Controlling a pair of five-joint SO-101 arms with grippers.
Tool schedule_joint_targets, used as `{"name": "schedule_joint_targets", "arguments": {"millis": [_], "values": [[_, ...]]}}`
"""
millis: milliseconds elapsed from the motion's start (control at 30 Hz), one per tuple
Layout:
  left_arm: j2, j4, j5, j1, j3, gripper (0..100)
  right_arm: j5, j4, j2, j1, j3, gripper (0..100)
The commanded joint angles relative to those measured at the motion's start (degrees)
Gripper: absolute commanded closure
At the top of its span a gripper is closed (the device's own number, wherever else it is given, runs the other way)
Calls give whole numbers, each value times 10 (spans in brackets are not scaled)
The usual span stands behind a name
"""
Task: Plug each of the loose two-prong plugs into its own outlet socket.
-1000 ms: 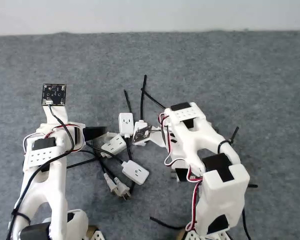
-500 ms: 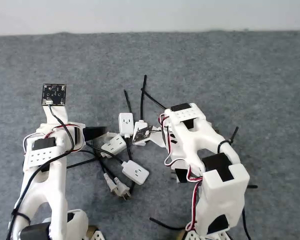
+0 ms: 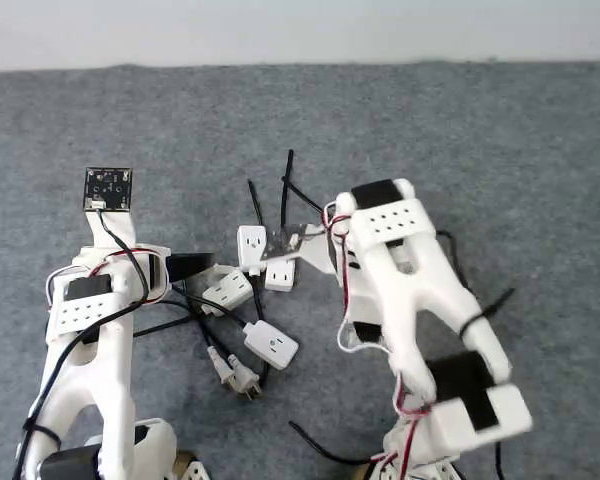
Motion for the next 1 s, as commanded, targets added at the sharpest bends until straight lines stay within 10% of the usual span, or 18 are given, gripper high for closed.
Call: {"name": "schedule_joint_targets", "arguments": {"millis": [0,967], "values": [[0,-13,1,1,-4,476,-14,27,-99,6,-10,990],[0,-13,1,1,-3,476,-32,-236,15,3,240,987]]}}
